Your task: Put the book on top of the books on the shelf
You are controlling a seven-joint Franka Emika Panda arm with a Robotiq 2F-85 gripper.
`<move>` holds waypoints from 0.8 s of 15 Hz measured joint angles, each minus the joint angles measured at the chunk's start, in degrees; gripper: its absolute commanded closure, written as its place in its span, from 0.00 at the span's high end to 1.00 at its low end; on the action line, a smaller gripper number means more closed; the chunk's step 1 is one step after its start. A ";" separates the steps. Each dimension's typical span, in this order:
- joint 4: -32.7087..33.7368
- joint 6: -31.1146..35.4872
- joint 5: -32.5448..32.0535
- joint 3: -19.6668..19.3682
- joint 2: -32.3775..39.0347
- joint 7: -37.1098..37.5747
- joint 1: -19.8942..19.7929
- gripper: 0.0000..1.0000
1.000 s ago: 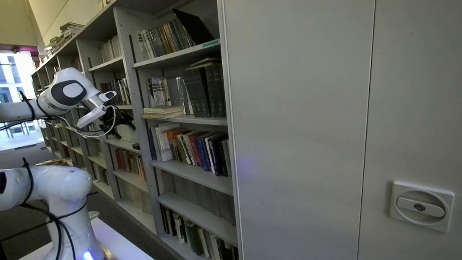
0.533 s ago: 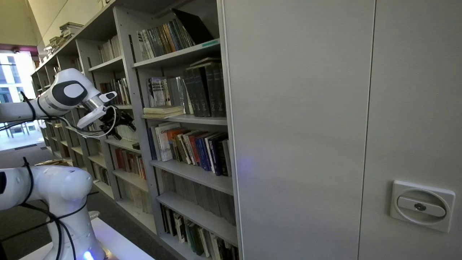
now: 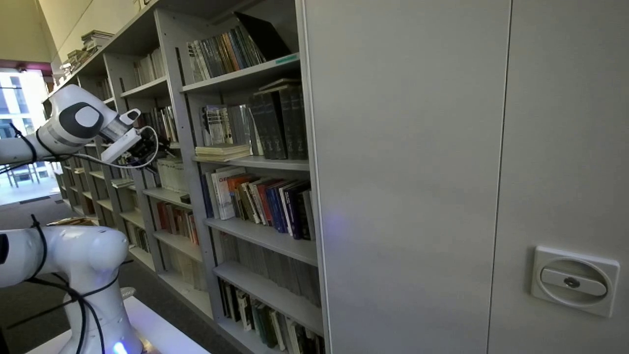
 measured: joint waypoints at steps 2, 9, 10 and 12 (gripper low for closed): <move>1.07 1.89 0.00 1.07 -0.02 -1.20 2.74 1.00; 1.51 4.88 0.01 2.10 -0.04 -3.79 7.11 1.00; 1.51 4.88 0.01 2.10 0.01 -3.79 7.11 1.00; 1.51 4.88 0.01 2.10 0.00 -3.79 7.11 1.00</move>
